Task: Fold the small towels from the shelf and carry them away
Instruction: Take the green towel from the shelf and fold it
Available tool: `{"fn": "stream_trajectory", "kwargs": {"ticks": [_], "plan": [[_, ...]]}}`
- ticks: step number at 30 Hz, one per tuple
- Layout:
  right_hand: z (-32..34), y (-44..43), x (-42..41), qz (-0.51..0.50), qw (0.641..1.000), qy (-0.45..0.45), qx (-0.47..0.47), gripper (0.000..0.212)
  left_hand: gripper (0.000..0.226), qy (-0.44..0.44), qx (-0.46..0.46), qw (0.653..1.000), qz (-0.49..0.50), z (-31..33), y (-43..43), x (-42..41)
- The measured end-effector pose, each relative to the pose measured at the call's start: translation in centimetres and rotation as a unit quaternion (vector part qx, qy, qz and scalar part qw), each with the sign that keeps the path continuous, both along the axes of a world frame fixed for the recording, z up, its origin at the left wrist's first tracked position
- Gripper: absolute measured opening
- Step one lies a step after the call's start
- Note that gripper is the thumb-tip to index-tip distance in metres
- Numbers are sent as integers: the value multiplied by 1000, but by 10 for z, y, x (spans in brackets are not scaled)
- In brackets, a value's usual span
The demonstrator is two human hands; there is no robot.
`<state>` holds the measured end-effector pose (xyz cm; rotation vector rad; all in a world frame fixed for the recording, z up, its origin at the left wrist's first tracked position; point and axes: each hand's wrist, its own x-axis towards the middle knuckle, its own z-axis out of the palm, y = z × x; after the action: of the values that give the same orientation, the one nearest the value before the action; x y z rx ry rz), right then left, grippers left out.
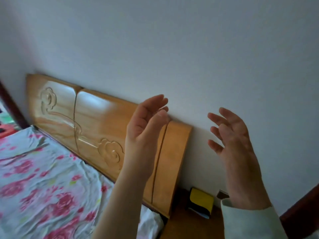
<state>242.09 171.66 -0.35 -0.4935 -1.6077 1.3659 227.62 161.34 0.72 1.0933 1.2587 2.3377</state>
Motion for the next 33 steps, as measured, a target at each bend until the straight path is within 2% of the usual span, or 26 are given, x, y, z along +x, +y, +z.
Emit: {"fn": "stream_trajectory", "kwargs": {"ticks": [6,12,17,19,22,24,27,31,33], "plan": [[7,-28,-41,158,987,12,-7,39,37,-7,-3,993,118,0,-61,-9],[3,-94,-94,302,953,9,-11,50,48,-16,-30,961,275,1,-160,-17],[9,-183,-130,433,902,-5,1,62,30,-9,-24,915,403,5,-264,-9],[12,-222,-138,477,879,1,-11,59,29,-3,-30,897,441,7,-305,-1],[14,-287,-145,533,846,7,-16,46,36,-4,-27,874,485,8,-370,14],[12,-336,-148,568,823,8,-20,51,44,-8,-27,857,515,9,-418,28],[13,-418,-145,616,787,11,-26,65,44,-6,-32,826,563,10,-498,54],[8,-536,-130,677,735,29,-31,61,42,-8,-32,776,630,6,-607,96],[5,-595,-117,705,708,28,-31,65,40,-3,-33,747,664,2,-658,124]]}}
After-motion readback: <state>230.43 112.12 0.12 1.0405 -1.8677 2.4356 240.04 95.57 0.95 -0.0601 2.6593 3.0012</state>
